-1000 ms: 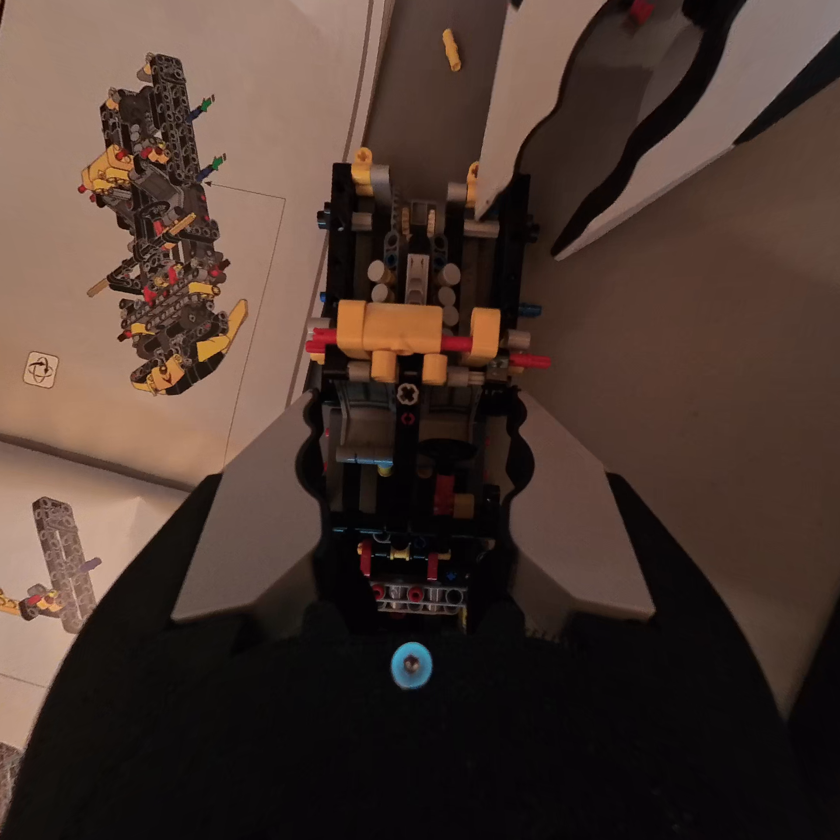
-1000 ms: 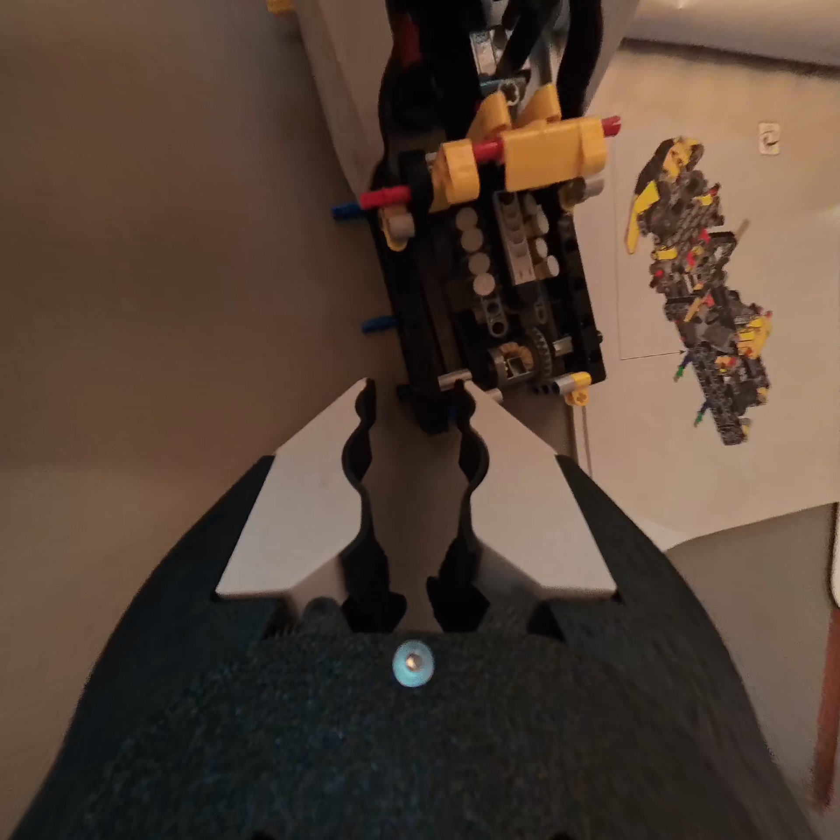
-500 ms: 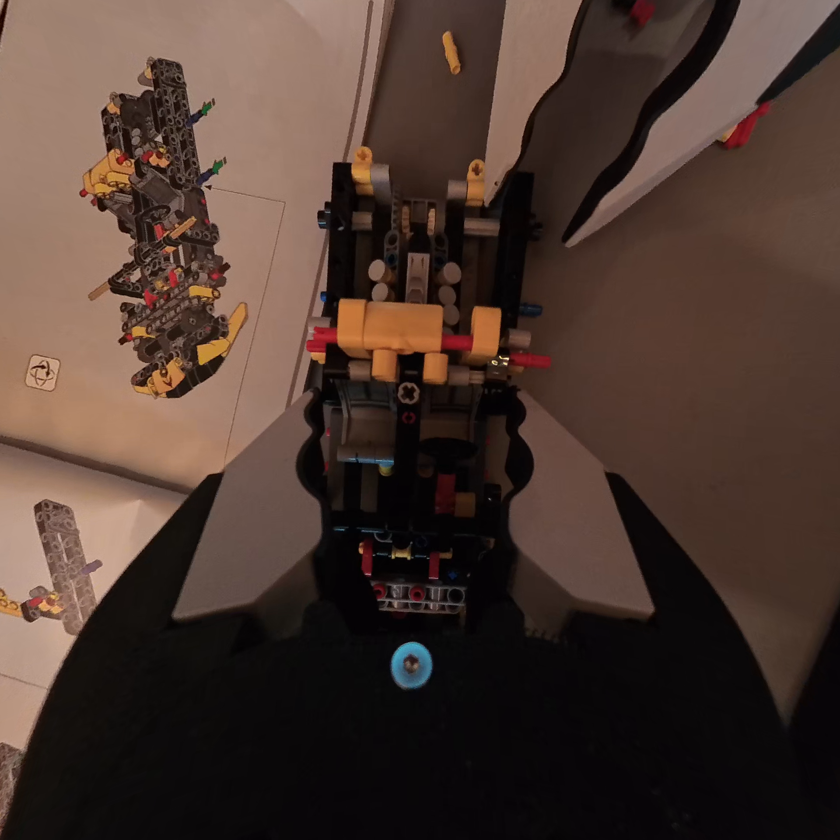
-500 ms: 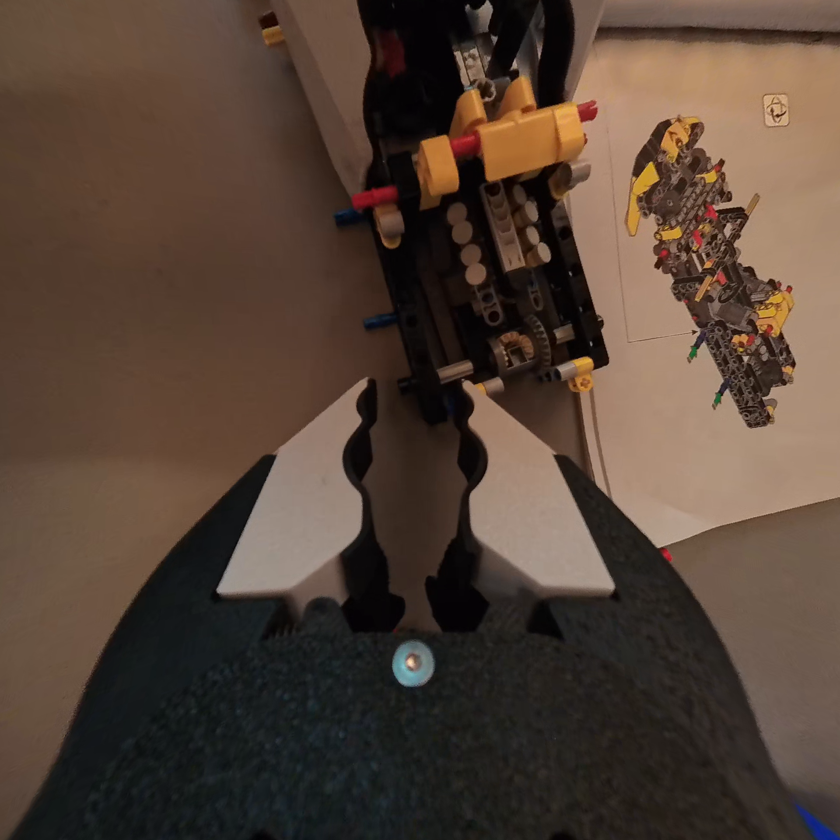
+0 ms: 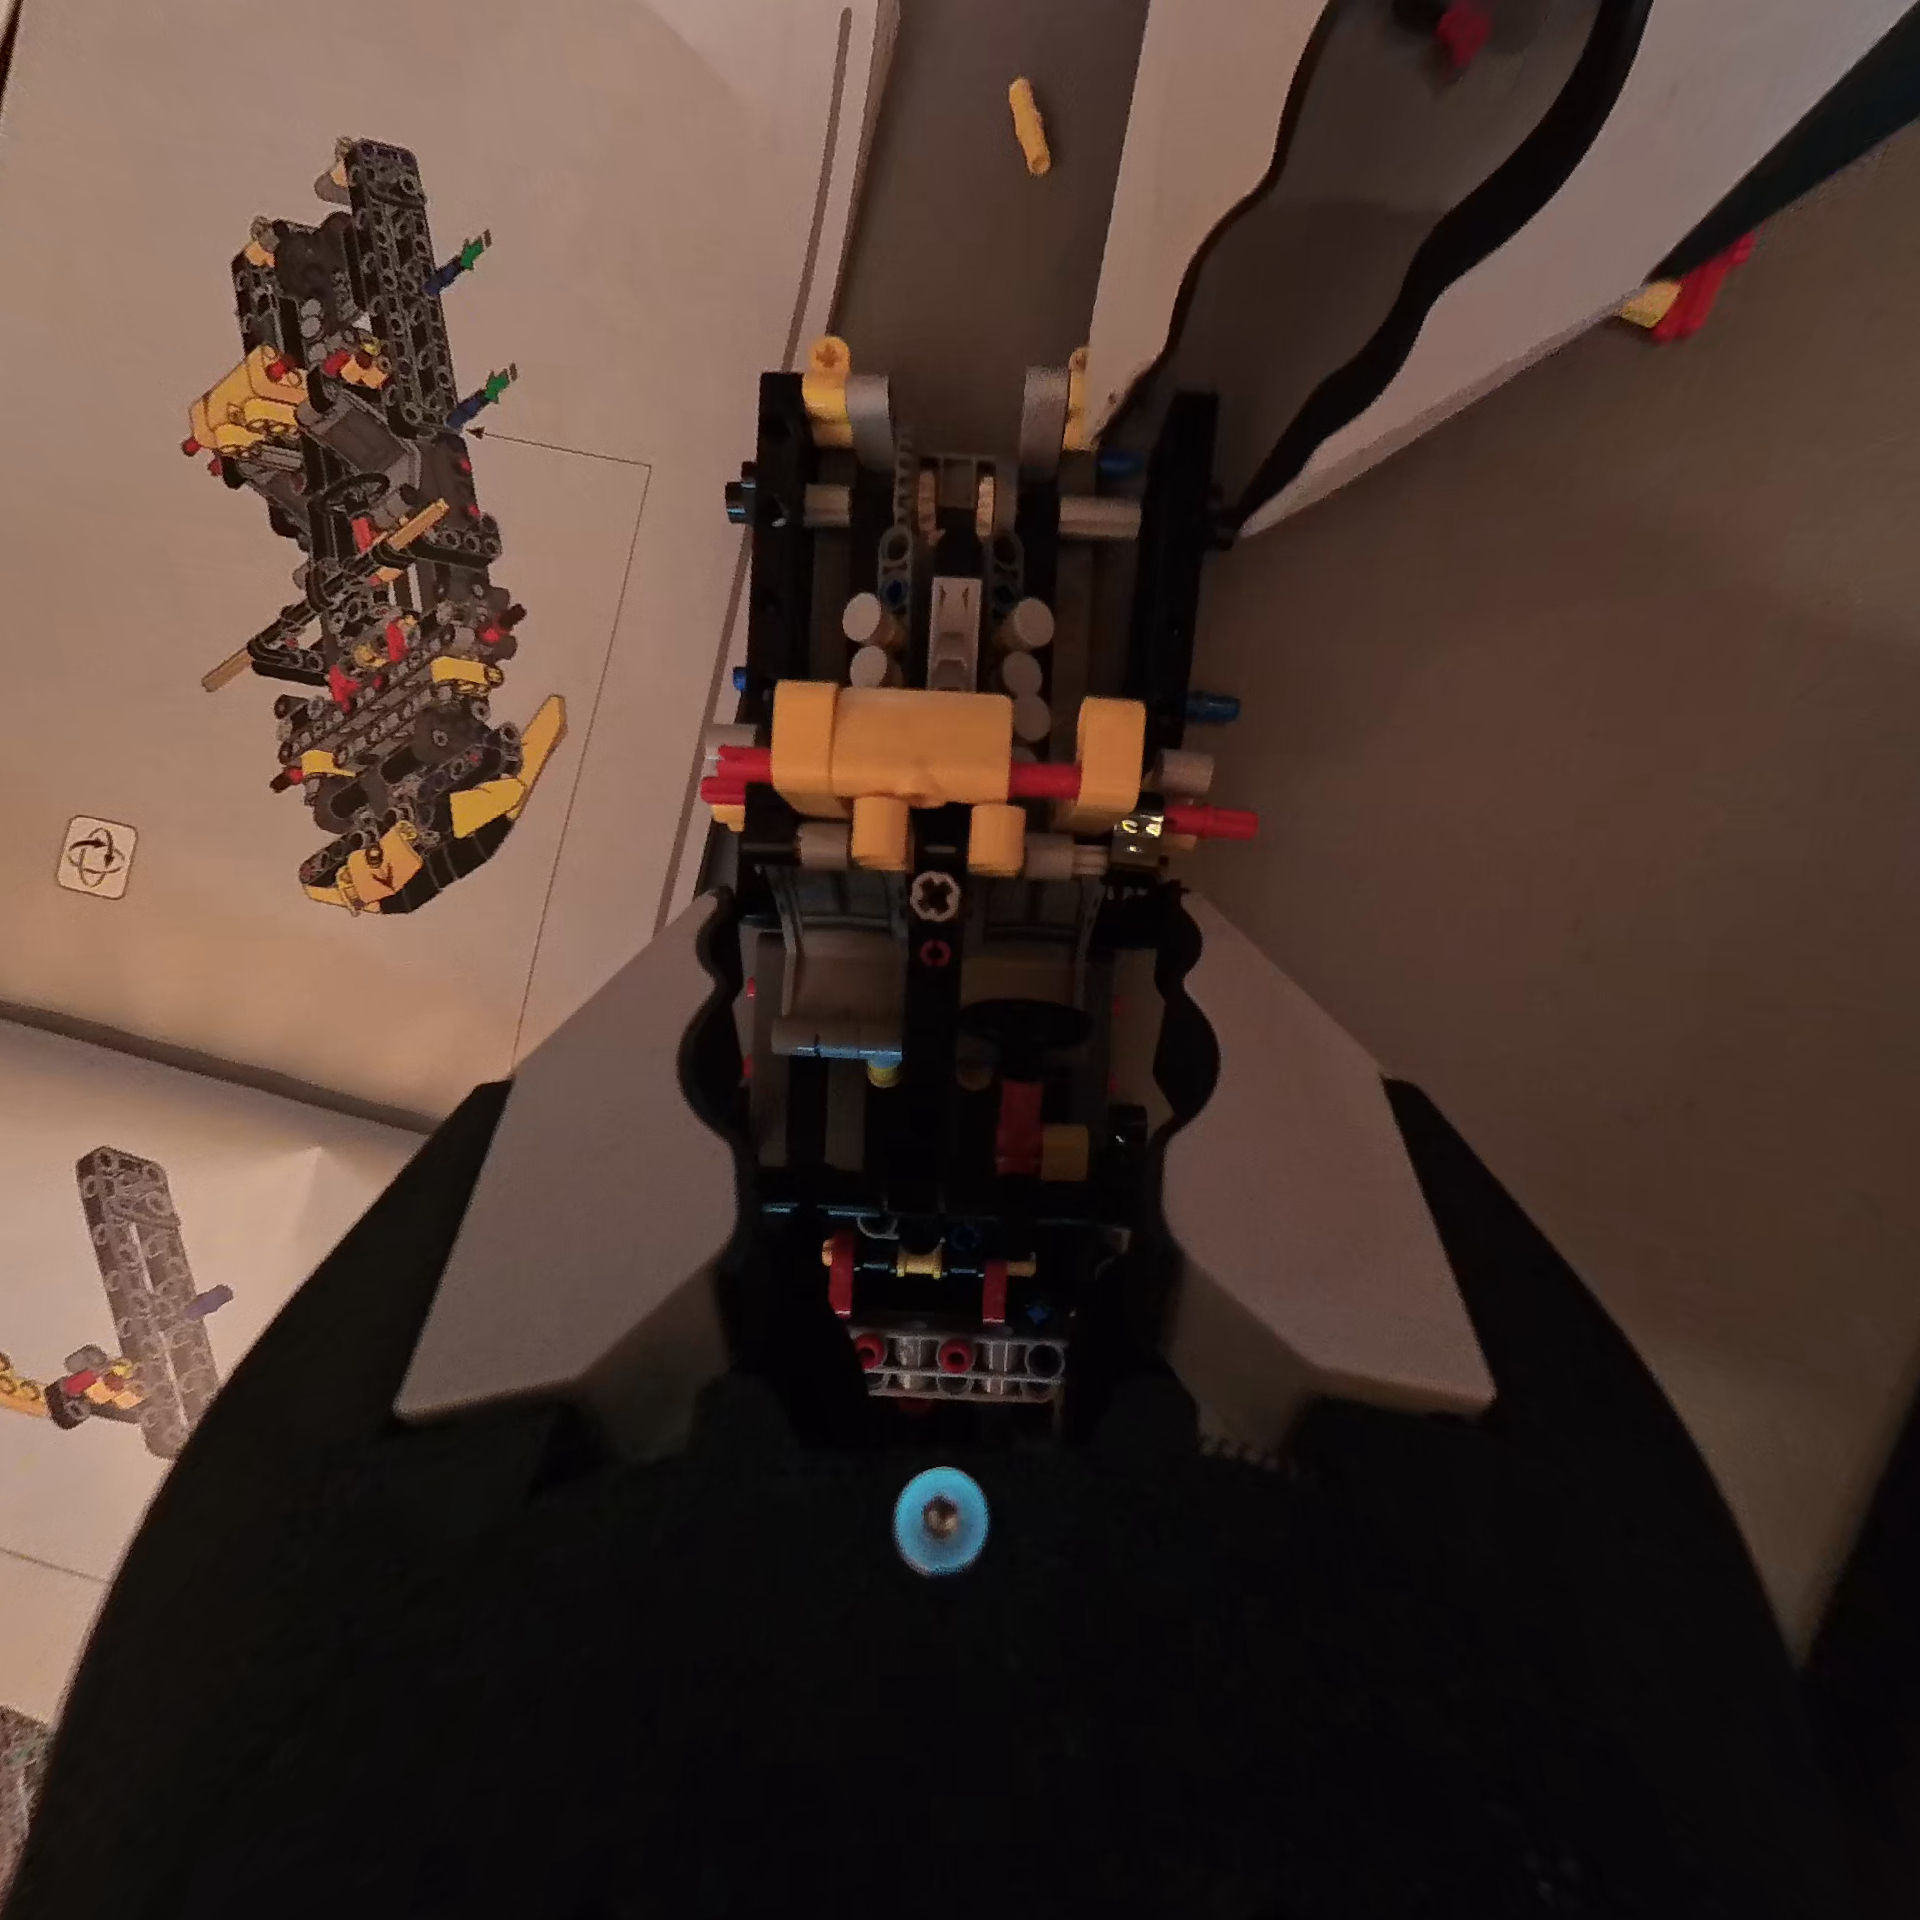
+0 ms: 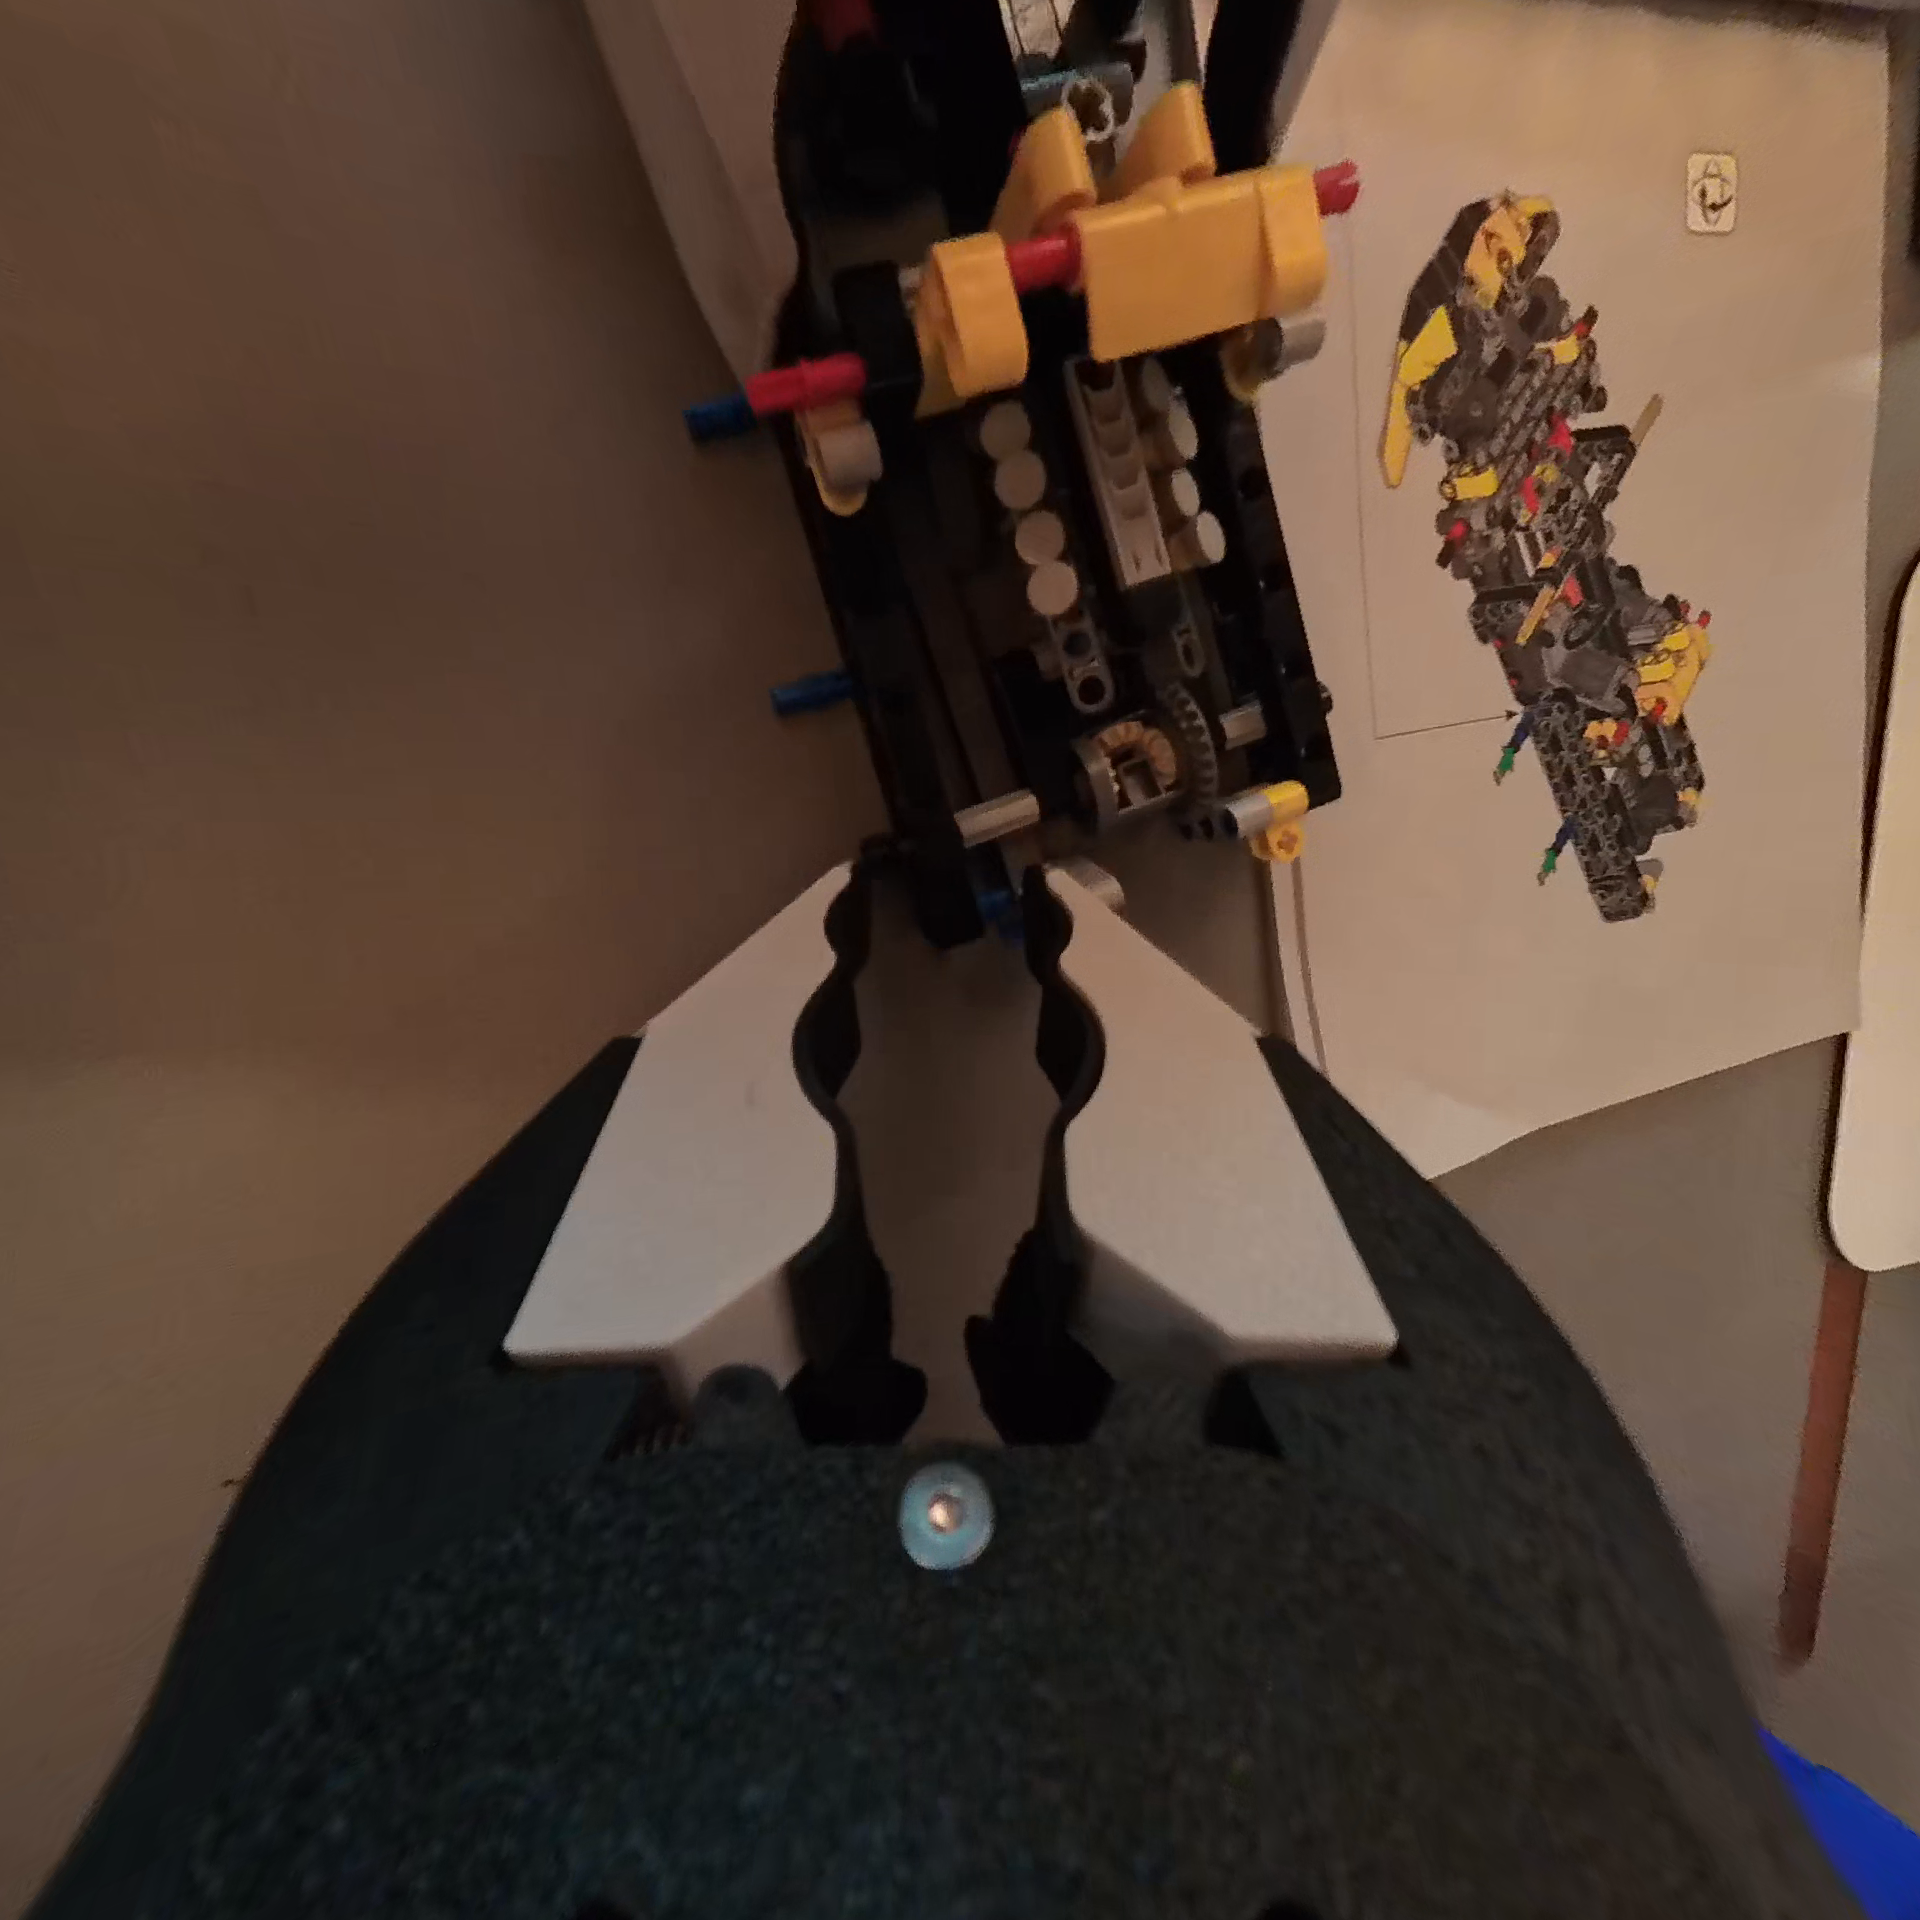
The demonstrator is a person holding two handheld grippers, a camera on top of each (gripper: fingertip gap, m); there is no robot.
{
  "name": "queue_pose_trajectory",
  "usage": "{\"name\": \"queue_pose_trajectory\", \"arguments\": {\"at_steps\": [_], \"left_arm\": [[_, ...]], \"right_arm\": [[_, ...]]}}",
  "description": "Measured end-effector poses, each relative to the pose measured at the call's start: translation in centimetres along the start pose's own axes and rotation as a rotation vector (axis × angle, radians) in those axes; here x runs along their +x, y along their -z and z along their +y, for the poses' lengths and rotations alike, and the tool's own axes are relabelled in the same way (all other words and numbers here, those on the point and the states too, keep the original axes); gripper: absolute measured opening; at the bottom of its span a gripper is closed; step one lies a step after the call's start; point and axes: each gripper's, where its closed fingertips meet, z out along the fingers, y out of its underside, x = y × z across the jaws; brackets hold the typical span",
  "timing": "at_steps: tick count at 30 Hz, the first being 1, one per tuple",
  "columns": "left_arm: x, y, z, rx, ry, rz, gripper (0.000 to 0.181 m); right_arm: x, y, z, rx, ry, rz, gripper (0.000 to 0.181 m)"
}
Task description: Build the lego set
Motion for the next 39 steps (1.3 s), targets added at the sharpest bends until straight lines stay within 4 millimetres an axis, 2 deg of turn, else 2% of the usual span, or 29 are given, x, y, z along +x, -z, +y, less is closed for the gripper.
{"name": "queue_pose_trajectory", "arguments": {"at_steps": [4,6,9,12,15,17,21,27,39], "left_arm": [[0.0,0.0,0.0,-0.002,0.0,0.0,0.081],[0.0,0.0,0.0,-0.001,0.0,-0.001,0.081],[0.0,0.0,0.0,-0.001,0.001,0.0,0.081],[0.0,0.0,0.0,-0.002,0.001,0.0,0.081],[0.0,0.0,0.0,0.0,0.001,-0.001,0.081],[0.0,0.0,0.0,0.002,0.001,-0.002,0.081],[0.0,0.0,0.0,0.001,0.001,-0.001,0.081],[0.0,0.0,0.0,0.001,0.001,-0.003,0.081],[0.0,0.0,0.0,-0.001,0.008,-0.008,0.081]], "right_arm": [[-0.2,0.0,-0.3,0.027,0.012,-0.002,0.031],[0.1,0.6,-0.8,0.087,-0.002,0.013,0.033],[1.2,2.0,-1.1,0.203,-0.125,0.035,0.032],[1.3,1.5,0.5,0.166,-0.23,-0.017,0.035],[1.8,1.5,0.1,0.243,-0.321,-0.057,0.032],[2.7,1.5,0.6,0.259,-0.451,-0.07,0.029],[2.0,0.4,0.6,0.237,-0.641,-0.165,0.023],[1.9,-0.2,0.8,0.176,-0.801,-0.144,0.015],[2.1,-0.3,0.8,-0.158,-0.816,0.188,0.014]]}}
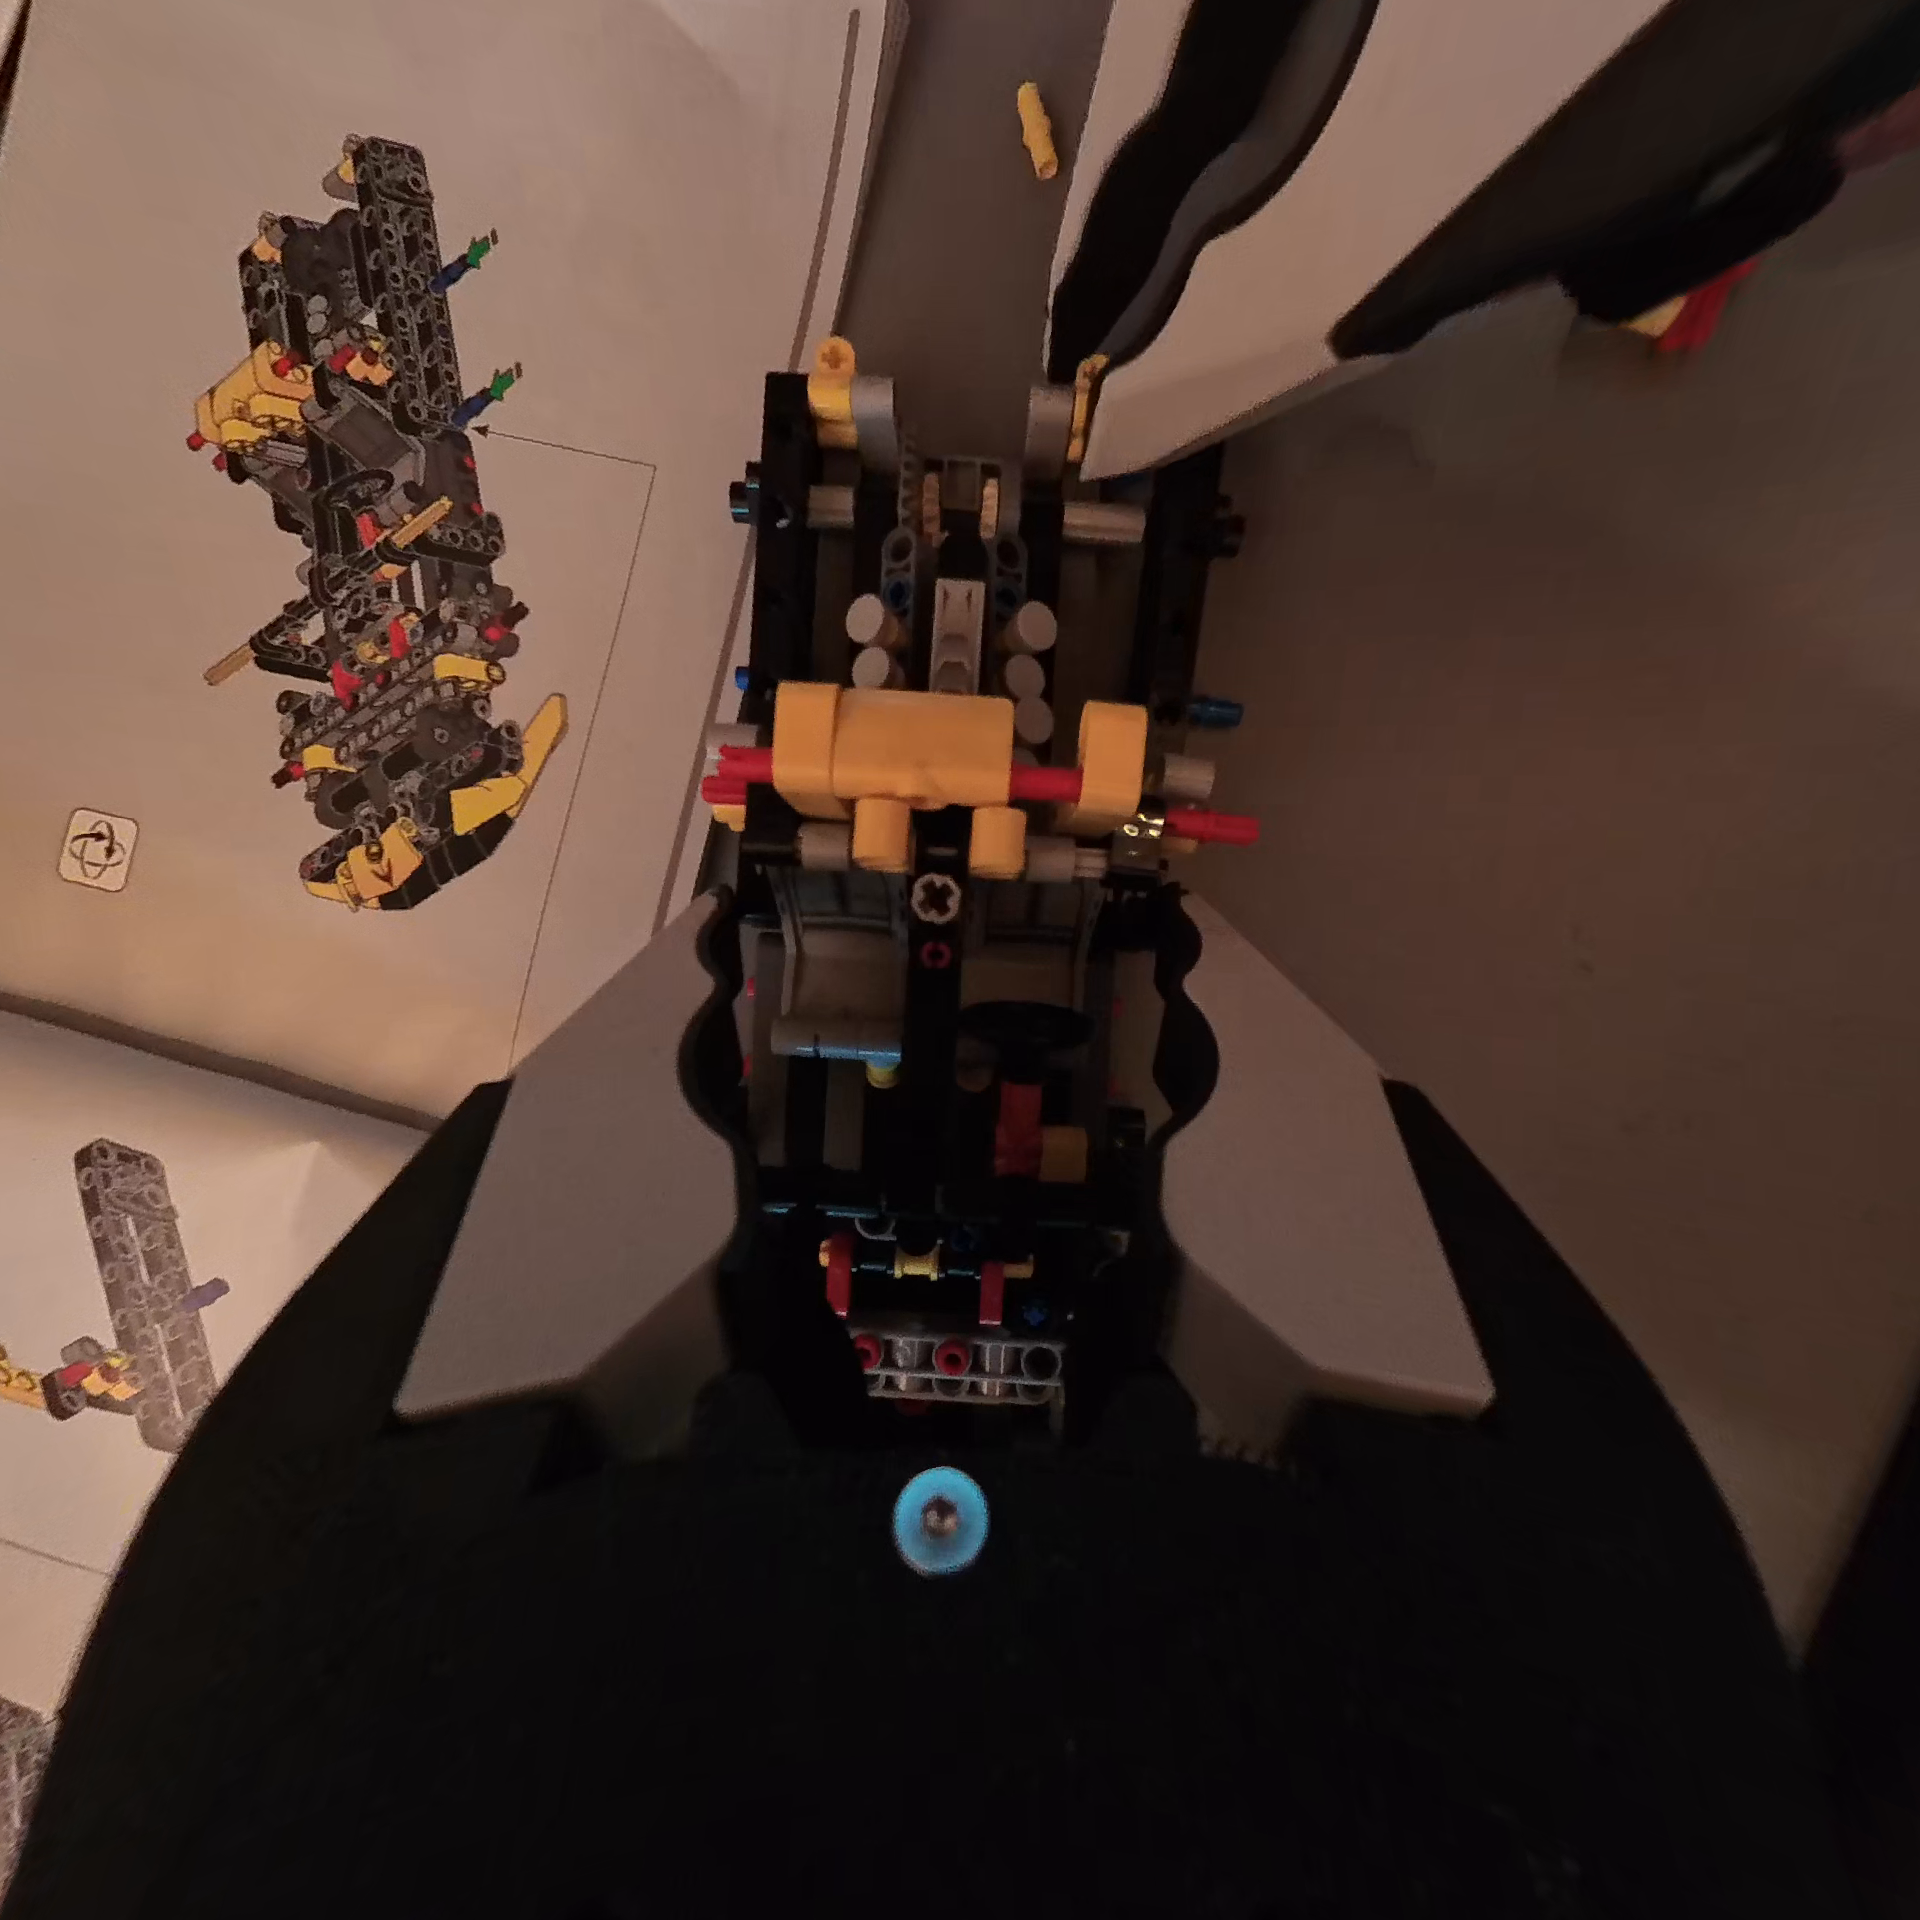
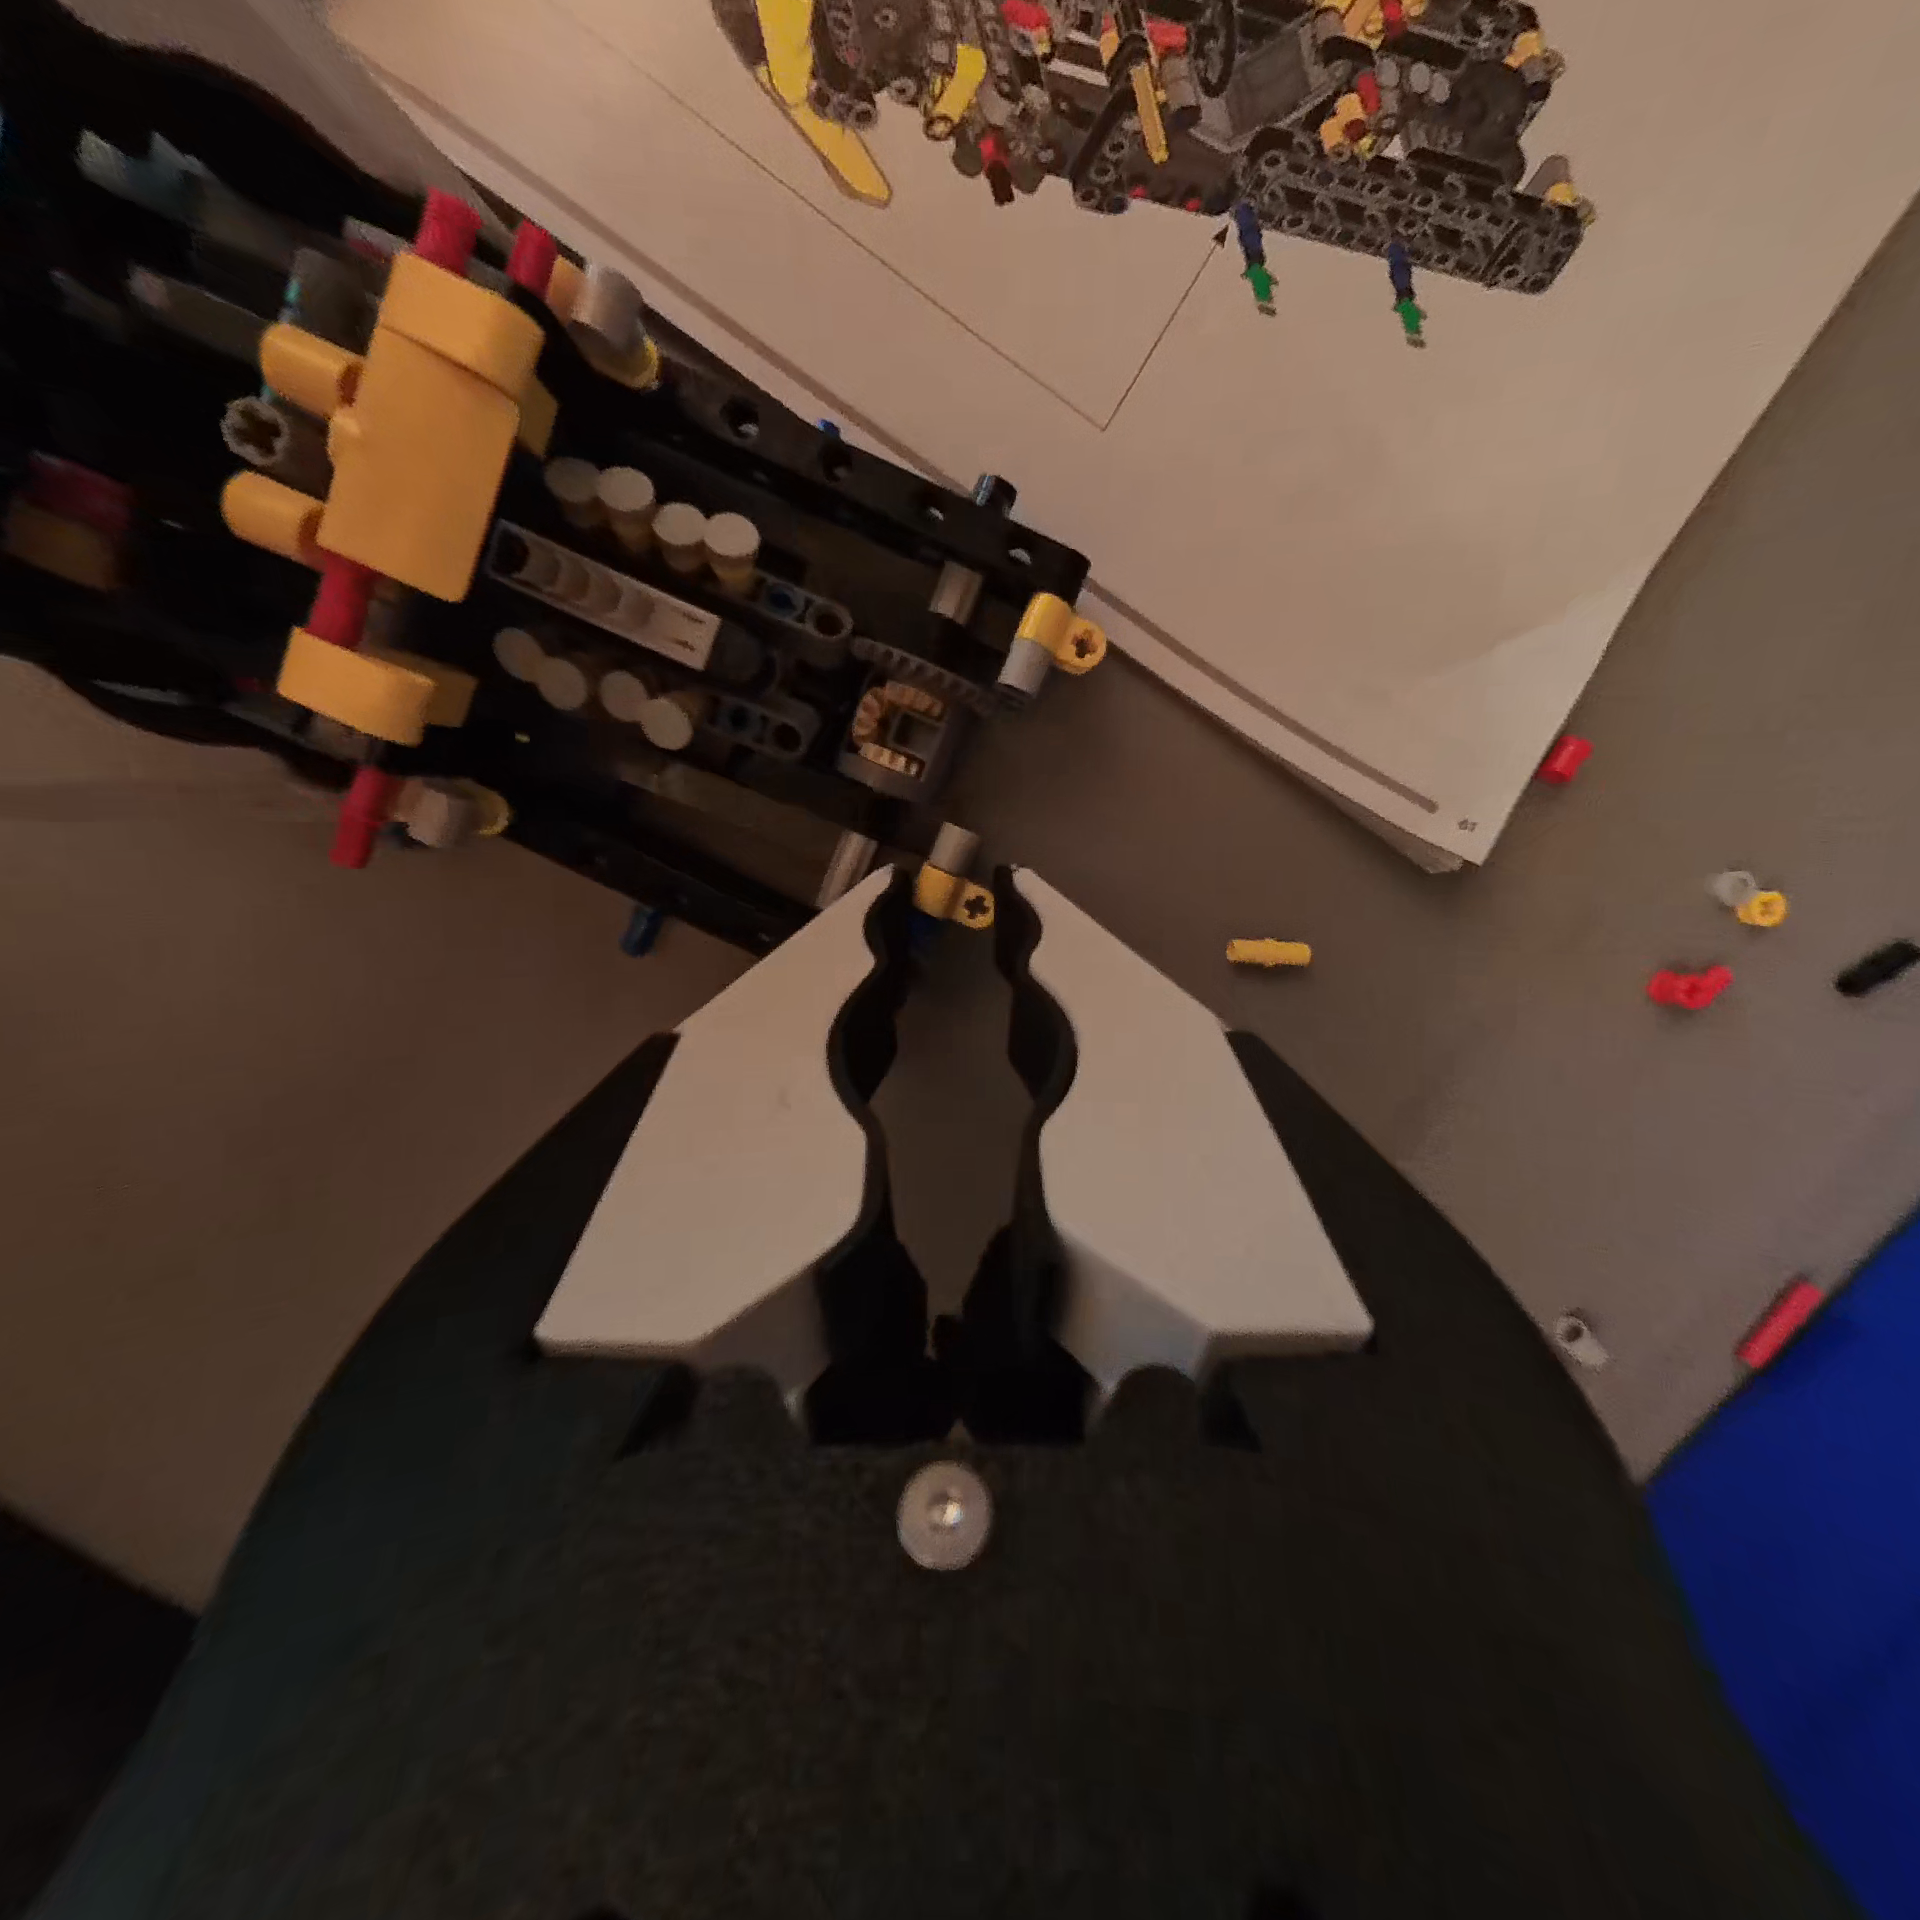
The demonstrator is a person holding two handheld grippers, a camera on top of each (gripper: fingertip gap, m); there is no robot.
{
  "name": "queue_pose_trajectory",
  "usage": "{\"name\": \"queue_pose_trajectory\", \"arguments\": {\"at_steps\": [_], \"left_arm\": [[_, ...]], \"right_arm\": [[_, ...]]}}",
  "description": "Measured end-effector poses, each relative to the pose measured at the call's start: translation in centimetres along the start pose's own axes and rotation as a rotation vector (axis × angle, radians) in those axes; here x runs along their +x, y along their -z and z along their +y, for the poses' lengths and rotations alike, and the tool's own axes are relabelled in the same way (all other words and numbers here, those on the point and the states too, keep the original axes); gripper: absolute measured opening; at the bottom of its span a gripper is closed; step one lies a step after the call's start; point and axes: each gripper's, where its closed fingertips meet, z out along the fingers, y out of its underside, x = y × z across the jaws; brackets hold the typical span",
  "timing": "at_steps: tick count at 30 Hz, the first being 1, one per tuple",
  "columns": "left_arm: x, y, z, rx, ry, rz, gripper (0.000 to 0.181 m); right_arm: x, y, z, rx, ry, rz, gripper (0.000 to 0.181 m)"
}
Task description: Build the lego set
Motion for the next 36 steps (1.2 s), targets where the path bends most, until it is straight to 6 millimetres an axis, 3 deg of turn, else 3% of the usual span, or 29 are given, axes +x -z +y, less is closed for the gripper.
{"name": "queue_pose_trajectory", "arguments": {"at_steps": [7,10,12,14,17,20,22,24,26,29,36], "left_arm": [[0.0,0.0,0.0,0.002,0.001,0.0,0.081],[0.0,0.0,0.0,0.002,0.002,0.001,0.081],[0.0,0.0,0.0,0.003,0.003,0.001,0.081],[0.0,0.0,0.0,0.002,0.003,0.001,0.081],[0.0,0.0,0.0,0.001,0.006,-0.001,0.081],[0.0,0.0,0.0,0.003,0.01,-0.003,0.081],[0.1,0.0,-0.1,0.005,0.013,-0.006,0.081],[0.1,0.0,-0.1,0.01,0.019,-0.007,0.081],[0.1,0.0,-0.1,0.011,0.021,-0.007,0.081],[0.1,0.0,-0.1,0.012,0.022,-0.007,0.081],[0.1,0.0,-0.1,0.012,0.023,-0.006,0.08]], "right_arm": [[0.1,0.0,-0.2,0.012,0.032,0.026,0.015],[0.3,1.6,-0.8,0.101,0.104,-0.008,0.016],[0.9,3.7,-2.1,0.238,0.214,-0.019,0.025],[1.6,5.6,-3.6,0.419,0.315,-0.021,0.021],[1.3,7.5,-6.0,0.791,0.475,-0.076,0.029],[1.5,6.8,-5.3,0.678,0.541,-0.116,0.0],[-1.5,7.3,-3.4,0.503,0.576,-0.361,0.015],[-3.4,7.4,-1.1,0.298,0.6,-0.556,0.049],[-2.0,5.3,0.2,0.157,0.731,-0.465,0.058],[-1.1,3.1,-0.2,0.164,0.926,-0.351,0.05],[-0.7,0.1,0.2,0.066,1.024,-0.357,0.046]]}}
